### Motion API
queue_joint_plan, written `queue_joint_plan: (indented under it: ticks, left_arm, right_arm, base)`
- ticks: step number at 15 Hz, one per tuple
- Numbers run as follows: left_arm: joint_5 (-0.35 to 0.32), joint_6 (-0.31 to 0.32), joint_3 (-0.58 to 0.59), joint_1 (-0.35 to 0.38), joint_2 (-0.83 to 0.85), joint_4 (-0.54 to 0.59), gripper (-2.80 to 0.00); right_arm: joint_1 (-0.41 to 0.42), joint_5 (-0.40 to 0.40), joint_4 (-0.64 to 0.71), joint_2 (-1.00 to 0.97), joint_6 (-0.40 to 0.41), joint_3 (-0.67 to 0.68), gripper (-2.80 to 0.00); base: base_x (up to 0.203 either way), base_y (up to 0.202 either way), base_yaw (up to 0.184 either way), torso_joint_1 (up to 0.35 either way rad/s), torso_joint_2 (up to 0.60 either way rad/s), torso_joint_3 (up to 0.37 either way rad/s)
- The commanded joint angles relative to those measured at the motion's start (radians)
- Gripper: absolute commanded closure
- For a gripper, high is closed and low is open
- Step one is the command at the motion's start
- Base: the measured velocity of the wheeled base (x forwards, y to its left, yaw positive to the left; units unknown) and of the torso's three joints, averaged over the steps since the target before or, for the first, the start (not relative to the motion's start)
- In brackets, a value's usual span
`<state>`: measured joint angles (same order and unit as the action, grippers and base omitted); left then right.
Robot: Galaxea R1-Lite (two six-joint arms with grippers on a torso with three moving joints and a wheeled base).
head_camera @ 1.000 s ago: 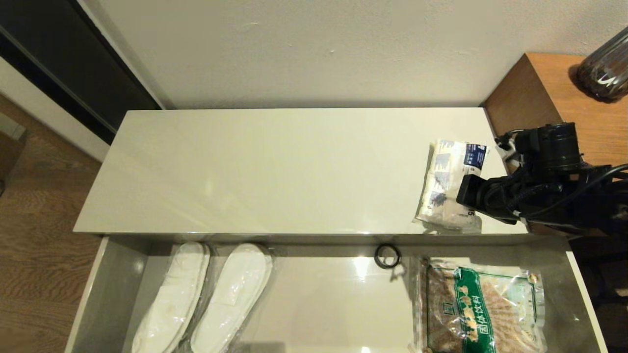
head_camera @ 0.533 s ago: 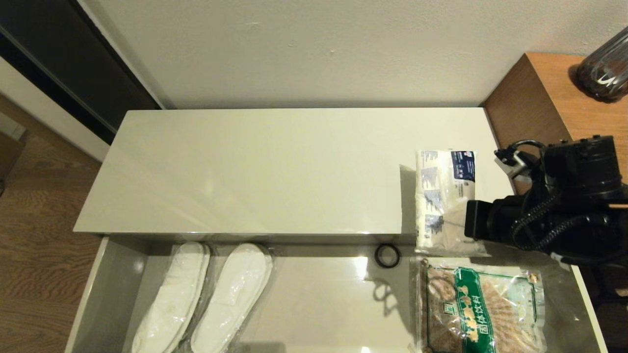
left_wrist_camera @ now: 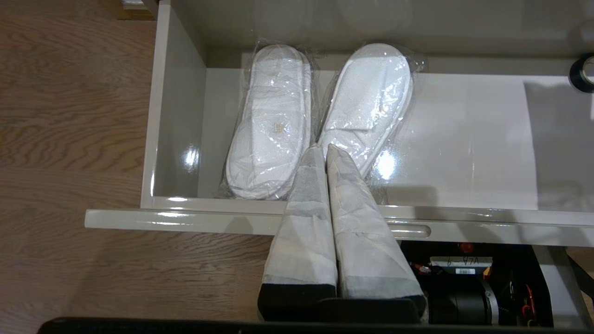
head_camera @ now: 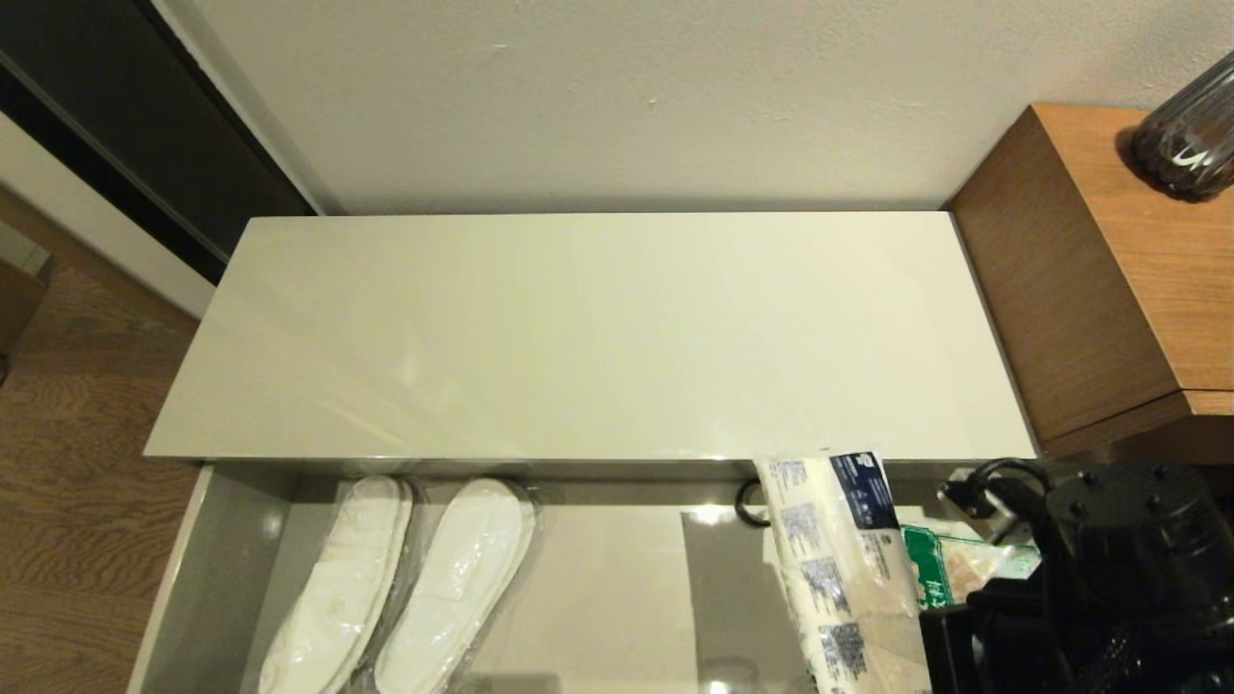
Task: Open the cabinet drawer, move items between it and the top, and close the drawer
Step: Put the tissue in the drawer
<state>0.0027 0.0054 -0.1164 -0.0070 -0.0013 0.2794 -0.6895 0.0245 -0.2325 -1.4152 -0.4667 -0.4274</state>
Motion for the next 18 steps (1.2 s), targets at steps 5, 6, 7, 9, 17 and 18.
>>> queue_joint_plan:
  ticks: [5, 6, 7, 9, 17, 18]
  left_arm:
    - [-0.001, 0.001, 0.000, 0.001, 0.000, 0.001, 0.00]
    - [0.000, 0.001, 0.000, 0.000, 0.000, 0.001, 0.00]
    - [0.000, 0.001, 0.000, 0.001, 0.000, 0.001, 0.00]
    - [-0.001, 0.001, 0.000, 0.001, 0.000, 0.001, 0.00]
    - [0.000, 0.001, 0.000, 0.001, 0.000, 0.001, 0.00]
    - [0.000, 0.001, 0.000, 0.000, 0.000, 0.001, 0.00]
  right_arm:
    - [-0.066, -0.034, -0.236, -0.209, -0.068, 0.178, 0.00]
    - [-0.068, -0.035, -0.273, -0.248, -0.071, 0.189, 0.00]
    - [-0.071, -0.035, -0.310, -0.282, -0.072, 0.202, 0.00]
    - [-0.076, -0.034, -0.342, -0.341, -0.073, 0.208, 0.00]
    - [-0.035, 0.092, -0.708, -0.634, -0.066, 0.177, 0.00]
    - [-0.033, 0.152, -0.786, -0.665, -0.061, 0.183, 0.00]
  base:
    - [0.000, 0.000, 0.000, 0.000, 0.00, 0.000]
    - [0.000, 0.000, 0.000, 0.000, 0.00, 0.000]
    - [0.000, 0.000, 0.000, 0.000, 0.00, 0.000]
    - [0.000, 0.000, 0.000, 0.000, 0.00, 0.000]
    - [0.000, 0.000, 0.000, 0.000, 0.00, 0.000]
    - [0.000, 0.000, 0.000, 0.000, 0.00, 0.000]
